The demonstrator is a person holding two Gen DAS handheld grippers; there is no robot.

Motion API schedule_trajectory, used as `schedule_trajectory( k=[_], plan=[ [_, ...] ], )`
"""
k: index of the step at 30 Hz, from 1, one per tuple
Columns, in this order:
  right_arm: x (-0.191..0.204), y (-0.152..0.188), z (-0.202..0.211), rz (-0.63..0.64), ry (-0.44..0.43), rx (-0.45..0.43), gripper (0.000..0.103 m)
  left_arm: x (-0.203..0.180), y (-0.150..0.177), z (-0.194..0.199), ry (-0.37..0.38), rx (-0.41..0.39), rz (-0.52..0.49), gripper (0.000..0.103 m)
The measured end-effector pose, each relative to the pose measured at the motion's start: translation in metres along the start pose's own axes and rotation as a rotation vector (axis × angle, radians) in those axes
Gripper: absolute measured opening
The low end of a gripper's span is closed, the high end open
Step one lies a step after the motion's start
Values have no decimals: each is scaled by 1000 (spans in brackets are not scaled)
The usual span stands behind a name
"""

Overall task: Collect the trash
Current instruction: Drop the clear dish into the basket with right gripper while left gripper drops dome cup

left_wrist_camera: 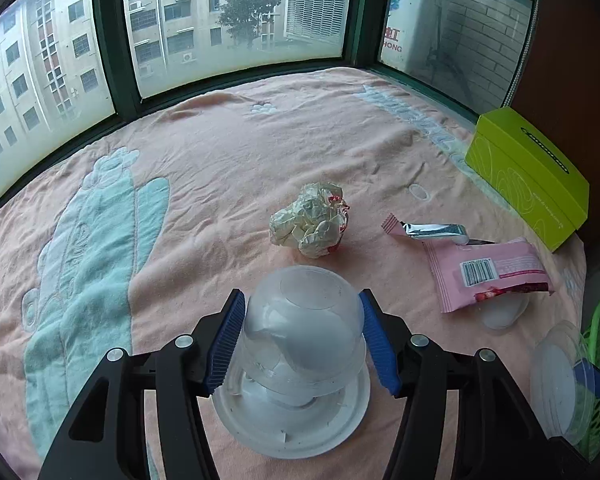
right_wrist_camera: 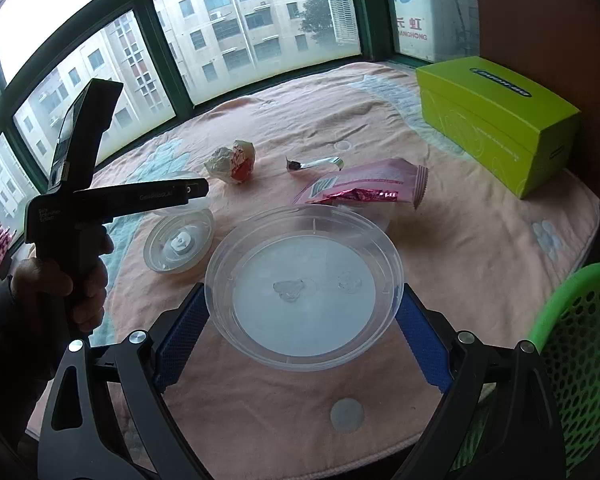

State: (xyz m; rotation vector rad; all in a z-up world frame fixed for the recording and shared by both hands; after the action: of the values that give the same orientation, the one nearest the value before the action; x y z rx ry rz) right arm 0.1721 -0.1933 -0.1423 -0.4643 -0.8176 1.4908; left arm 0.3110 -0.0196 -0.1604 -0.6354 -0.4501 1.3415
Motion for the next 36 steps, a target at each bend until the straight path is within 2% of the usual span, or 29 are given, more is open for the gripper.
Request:
schedule_trajectory(
  k=[7, 18, 36],
  plan=[
    [-12, -3, 42, -9, 23, -59, 90, -12, -5, 56, 34, -82, 39, 56],
    [-48, 10, 108, -48, 89, -133, 90, -72, 3, 129, 117, -173, 18, 56],
    [-115, 43, 188, -126, 279, -214, 90, -181, 24, 180, 260, -209, -99, 56]
  ],
)
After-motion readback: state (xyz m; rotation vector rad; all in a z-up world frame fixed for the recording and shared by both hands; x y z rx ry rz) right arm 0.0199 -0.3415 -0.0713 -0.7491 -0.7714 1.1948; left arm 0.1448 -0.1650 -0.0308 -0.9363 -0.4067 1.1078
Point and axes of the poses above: each gripper's, at about its wrist camera, not at the fingertips, and z roughly against the way its jaws point, x to its left, y to its underside, the point moved 8 cm from there along -z, roughly the way its jaws point, and after that the axes turned 3 degrees about -x, right-handed, at the moved point
